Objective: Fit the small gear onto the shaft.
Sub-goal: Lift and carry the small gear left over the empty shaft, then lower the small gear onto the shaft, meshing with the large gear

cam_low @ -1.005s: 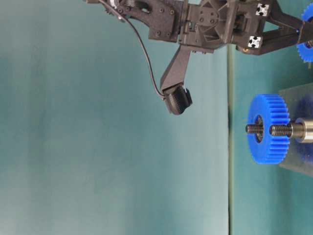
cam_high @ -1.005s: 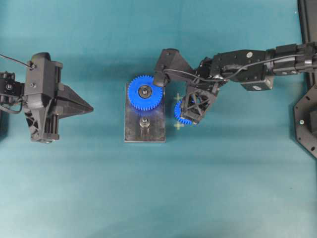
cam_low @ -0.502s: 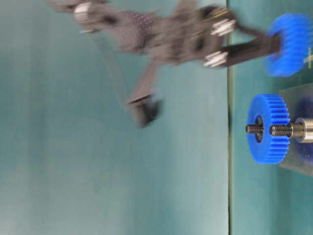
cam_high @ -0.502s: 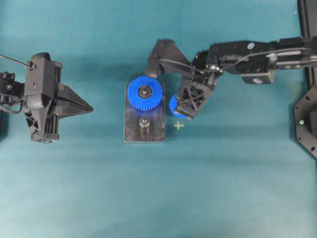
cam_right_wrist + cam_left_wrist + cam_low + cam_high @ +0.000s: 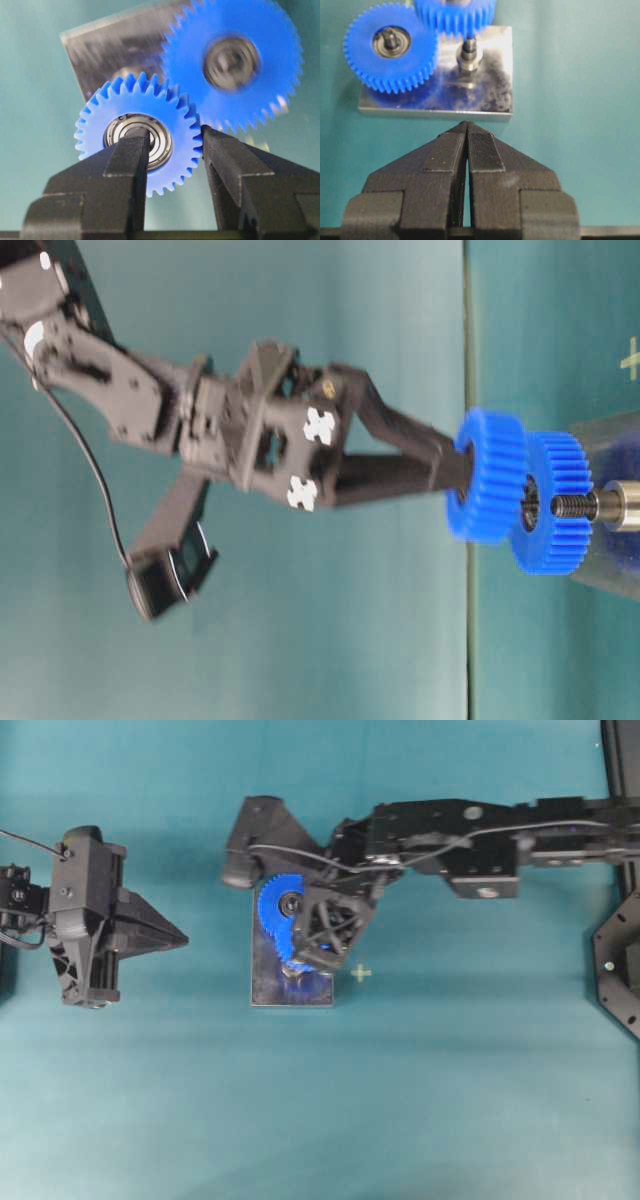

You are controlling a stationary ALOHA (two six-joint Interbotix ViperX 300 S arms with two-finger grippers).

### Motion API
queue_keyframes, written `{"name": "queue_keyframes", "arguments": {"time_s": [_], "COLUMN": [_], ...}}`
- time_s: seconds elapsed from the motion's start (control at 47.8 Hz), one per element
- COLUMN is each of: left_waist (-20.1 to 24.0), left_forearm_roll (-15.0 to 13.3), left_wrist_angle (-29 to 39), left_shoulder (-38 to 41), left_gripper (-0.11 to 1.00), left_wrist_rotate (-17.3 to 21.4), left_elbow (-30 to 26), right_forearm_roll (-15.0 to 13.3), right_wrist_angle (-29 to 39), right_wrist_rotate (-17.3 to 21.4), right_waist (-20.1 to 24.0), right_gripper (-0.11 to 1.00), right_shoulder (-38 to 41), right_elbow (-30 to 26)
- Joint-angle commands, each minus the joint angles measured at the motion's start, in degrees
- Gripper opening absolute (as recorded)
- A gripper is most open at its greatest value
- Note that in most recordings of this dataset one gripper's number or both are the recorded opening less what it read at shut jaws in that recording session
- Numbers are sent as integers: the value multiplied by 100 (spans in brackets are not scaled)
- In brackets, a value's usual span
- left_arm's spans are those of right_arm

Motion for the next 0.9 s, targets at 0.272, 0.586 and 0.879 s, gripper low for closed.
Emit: {"name": "queue_keyframes", "arguments": {"time_s": [0.272,0.586,0.879], "left_waist": [0,0,0], "left_forearm_roll": [18,18,18], "left_wrist_angle": [-26,-44,-53], "left_shoulder": [-26,-26,-18], "left_gripper": [0,0,0], "left_wrist_rotate": [-9,-9,-9], "left_elbow": [-44,0,18], "right_forearm_roll": [9,9,220], "right_wrist_angle": [105,211,255], "right_wrist_rotate": [9,18,18], "right_waist": [132,132,149], "right_gripper": [35,35,35], "right_shoulder": [290,343,457], "right_elbow": [-457,-457,-457]}}
